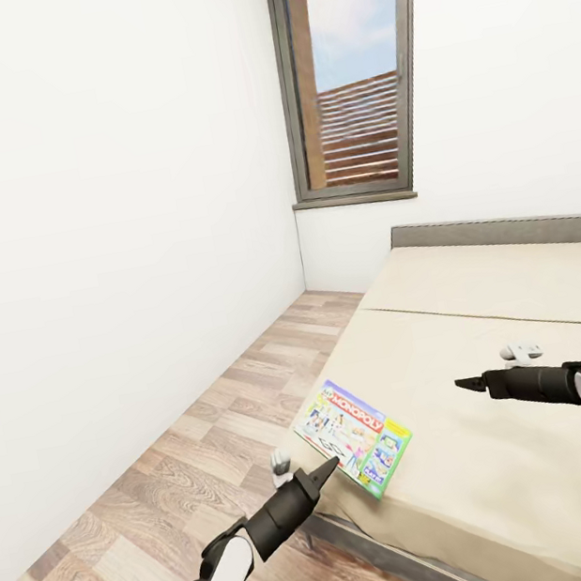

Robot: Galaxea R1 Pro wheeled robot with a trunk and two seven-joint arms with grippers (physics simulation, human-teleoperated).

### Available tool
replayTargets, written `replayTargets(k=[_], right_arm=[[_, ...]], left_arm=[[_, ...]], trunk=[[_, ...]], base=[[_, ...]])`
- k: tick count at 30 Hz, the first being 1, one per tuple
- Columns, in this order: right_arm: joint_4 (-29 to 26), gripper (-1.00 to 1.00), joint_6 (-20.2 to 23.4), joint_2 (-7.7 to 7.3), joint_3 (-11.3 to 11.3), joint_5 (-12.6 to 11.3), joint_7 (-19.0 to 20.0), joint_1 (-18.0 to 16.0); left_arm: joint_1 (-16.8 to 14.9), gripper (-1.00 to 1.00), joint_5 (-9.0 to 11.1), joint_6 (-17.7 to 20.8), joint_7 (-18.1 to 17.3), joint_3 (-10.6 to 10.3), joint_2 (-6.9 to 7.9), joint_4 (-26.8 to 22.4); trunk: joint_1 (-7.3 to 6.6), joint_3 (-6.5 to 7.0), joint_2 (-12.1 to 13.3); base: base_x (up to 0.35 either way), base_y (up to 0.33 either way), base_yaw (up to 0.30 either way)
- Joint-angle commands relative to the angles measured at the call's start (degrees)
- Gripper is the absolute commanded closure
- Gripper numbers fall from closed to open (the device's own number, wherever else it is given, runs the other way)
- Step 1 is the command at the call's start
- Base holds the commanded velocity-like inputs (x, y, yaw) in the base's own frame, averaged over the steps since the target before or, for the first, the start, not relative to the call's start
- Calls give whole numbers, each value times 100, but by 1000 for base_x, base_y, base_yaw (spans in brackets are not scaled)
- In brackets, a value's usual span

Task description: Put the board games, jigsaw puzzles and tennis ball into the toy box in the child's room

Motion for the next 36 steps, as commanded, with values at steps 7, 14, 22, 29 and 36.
replayTargets(k=[7,14,22,29,36], right_arm=[[-2,-100,33,1,-5,7,24,-3],[0,-100,33,1,-3,7,23,-3],[0,-100,28,1,-5,7,24,3],[0,-100,8,2,2,2,31,11],[-1,-100,15,0,26,-1,53,14]], left_arm=[[43,100,59,55,-1,4,4,-57],[59,100,60,61,-6,5,8,-76],[64,100,59,81,-6,12,25,-83],[65,100,54,115,-2,14,44,-85],[63,100,41,233,57,11,52,-85]], trunk=[[-1,-6,-3],[-155,120,278],[-331,263,599],[-484,389,880],[-638,515,1161]], base=[[0,0,0],[0,0,0],[0,0,0],[0,0,0],[0,0,0]])
